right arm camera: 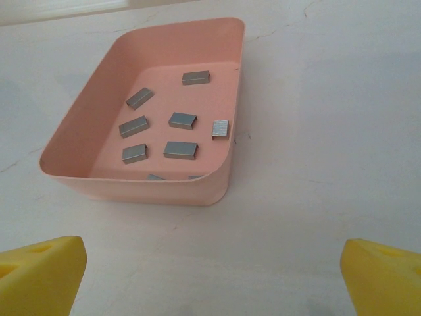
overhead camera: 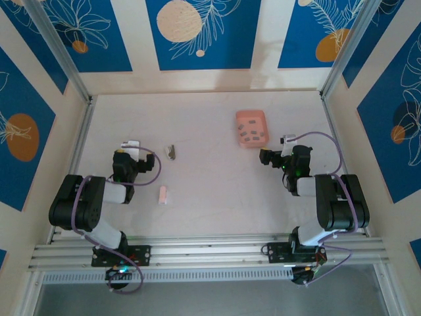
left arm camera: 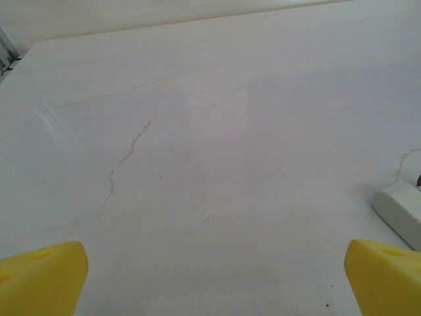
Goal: Load the staples into the stapler
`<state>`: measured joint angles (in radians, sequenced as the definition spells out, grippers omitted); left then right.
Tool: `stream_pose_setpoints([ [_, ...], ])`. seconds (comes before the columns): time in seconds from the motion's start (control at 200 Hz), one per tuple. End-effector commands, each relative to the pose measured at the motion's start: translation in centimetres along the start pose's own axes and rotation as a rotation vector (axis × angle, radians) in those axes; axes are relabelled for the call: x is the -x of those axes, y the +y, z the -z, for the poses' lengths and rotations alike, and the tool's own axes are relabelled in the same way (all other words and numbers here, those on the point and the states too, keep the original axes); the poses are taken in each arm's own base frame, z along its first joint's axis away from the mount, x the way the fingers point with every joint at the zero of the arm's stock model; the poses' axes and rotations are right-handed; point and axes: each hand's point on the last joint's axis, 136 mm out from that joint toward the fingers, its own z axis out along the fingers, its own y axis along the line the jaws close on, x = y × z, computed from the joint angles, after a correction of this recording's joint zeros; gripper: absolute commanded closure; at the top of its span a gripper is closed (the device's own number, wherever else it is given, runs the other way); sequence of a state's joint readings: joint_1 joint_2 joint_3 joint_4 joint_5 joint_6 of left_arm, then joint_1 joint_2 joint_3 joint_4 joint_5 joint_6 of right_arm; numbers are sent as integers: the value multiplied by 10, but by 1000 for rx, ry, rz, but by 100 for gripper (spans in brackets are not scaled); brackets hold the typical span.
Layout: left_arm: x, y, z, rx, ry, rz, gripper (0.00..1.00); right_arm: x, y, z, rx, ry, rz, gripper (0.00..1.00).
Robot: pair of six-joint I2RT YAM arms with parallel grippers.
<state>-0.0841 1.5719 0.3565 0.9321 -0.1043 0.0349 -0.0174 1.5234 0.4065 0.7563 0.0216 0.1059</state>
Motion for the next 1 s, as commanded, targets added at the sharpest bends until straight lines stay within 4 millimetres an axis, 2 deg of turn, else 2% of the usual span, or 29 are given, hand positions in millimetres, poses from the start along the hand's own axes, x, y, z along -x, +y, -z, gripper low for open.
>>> stream_pose_setpoints([
  [0.0,11,1,-3,-8,-22,0,0,16,0,-2,8,-45,9,1],
  [0.33,13,6,0,18,-36,9,1,17,1,0,14,-52,9,1],
  [0.47,29,13,10,57,-25,11,5,18,-1,1,8,-56,5,1],
  [0.66,51,7,31,44,55,61,12,37,-6,14,-25,-20,-54,1],
  [0.775,61,-2,48,22,150,102,18,48,11,30,29,30,-60,1],
  [0.86,65,-15,64,-12,236,108,22,53,32,45,90,67,-100,1],
  [0.995,62,-33,92,-49,387,143,31,43,67,71,140,199,-149,1],
])
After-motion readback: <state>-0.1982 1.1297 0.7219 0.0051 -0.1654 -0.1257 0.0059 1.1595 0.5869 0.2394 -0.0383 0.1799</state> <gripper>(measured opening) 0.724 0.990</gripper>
